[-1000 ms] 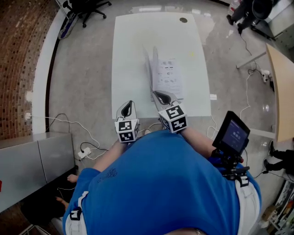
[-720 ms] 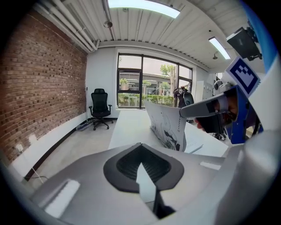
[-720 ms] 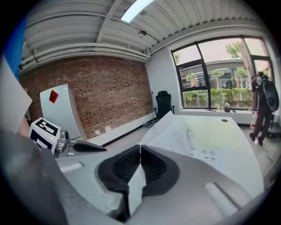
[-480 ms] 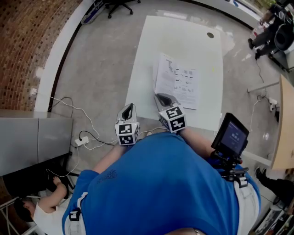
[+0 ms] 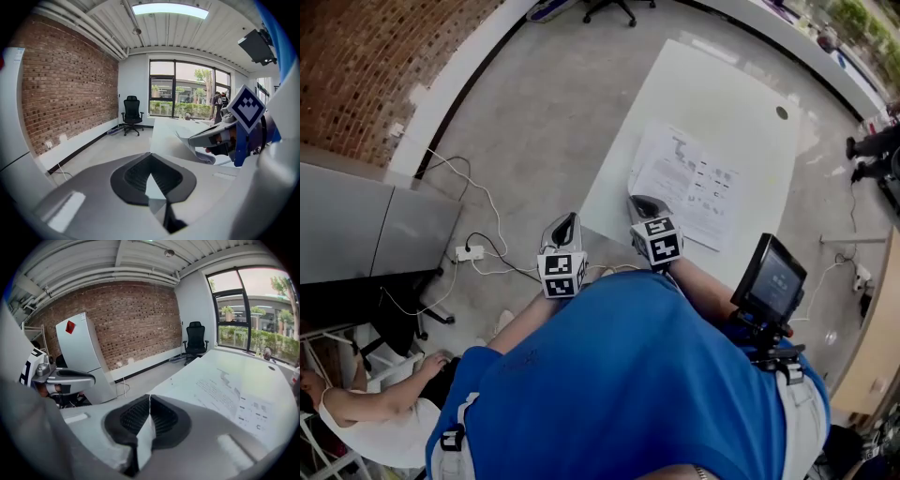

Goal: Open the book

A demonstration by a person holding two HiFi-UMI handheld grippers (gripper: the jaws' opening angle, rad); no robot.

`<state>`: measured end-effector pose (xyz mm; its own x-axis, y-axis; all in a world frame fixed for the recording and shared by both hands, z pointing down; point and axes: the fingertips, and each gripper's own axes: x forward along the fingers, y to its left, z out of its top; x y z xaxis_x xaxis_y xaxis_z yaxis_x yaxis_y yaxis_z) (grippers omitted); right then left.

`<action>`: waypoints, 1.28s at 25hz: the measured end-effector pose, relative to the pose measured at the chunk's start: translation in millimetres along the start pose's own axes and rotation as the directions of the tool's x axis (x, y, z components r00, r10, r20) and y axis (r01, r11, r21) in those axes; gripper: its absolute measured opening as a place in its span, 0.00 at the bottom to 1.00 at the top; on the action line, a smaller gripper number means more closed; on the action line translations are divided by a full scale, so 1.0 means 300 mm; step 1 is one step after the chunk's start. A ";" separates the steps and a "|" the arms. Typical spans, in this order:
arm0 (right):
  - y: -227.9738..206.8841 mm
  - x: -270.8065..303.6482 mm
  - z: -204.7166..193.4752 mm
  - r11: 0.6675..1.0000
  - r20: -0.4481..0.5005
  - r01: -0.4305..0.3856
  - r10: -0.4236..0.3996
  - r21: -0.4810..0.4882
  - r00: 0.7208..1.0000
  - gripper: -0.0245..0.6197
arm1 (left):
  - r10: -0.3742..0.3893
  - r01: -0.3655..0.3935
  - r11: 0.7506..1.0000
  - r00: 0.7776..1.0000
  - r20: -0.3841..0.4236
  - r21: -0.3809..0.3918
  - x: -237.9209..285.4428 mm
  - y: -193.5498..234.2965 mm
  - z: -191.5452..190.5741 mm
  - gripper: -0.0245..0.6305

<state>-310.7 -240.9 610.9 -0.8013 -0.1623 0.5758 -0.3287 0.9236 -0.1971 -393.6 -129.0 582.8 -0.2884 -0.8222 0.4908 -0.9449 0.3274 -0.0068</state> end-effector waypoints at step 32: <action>0.031 0.260 -0.215 0.992 -0.289 -0.087 0.056 -0.096 0.956 0.12 | 0.154 -0.156 0.987 0.985 -0.074 -0.035 -0.112 0.083 -0.074 0.05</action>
<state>-343.9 -222.5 705.0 -0.6400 -0.0036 0.7684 -0.2082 0.9634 -0.1689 -404.1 -82.9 585.6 -0.4177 -0.7252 0.5474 -0.8821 0.4681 -0.0528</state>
